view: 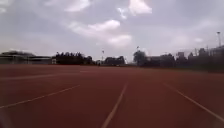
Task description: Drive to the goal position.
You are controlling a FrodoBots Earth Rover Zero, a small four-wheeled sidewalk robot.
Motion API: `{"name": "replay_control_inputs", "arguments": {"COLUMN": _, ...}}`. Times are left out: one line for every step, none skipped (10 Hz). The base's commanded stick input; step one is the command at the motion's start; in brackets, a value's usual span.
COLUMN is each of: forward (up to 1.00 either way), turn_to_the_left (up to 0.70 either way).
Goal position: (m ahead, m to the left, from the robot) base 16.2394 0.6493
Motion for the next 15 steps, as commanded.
{"name": "replay_control_inputs", "arguments": {"forward": 0.45, "turn_to_the_left": 0.00}}
{"name": "replay_control_inputs", "arguments": {"forward": 0.45, "turn_to_the_left": 0.00}}
{"name": "replay_control_inputs", "arguments": {"forward": 0.45, "turn_to_the_left": 0.00}}
{"name": "replay_control_inputs", "arguments": {"forward": 0.45, "turn_to_the_left": 0.00}}
{"name": "replay_control_inputs", "arguments": {"forward": 0.45, "turn_to_the_left": 0.00}}
{"name": "replay_control_inputs", "arguments": {"forward": 0.45, "turn_to_the_left": 0.00}}
{"name": "replay_control_inputs", "arguments": {"forward": 0.45, "turn_to_the_left": 0.00}}
{"name": "replay_control_inputs", "arguments": {"forward": 0.45, "turn_to_the_left": 0.00}}
{"name": "replay_control_inputs", "arguments": {"forward": 0.45, "turn_to_the_left": 0.00}}
{"name": "replay_control_inputs", "arguments": {"forward": 0.45, "turn_to_the_left": 0.00}}
{"name": "replay_control_inputs", "arguments": {"forward": 0.45, "turn_to_the_left": 0.00}}
{"name": "replay_control_inputs", "arguments": {"forward": 0.45, "turn_to_the_left": -0.11}}
{"name": "replay_control_inputs", "arguments": {"forward": 0.45, "turn_to_the_left": -0.27}}
{"name": "replay_control_inputs", "arguments": {"forward": 0.45, "turn_to_the_left": -0.27}}
{"name": "replay_control_inputs", "arguments": {"forward": 0.45, "turn_to_the_left": -0.27}}
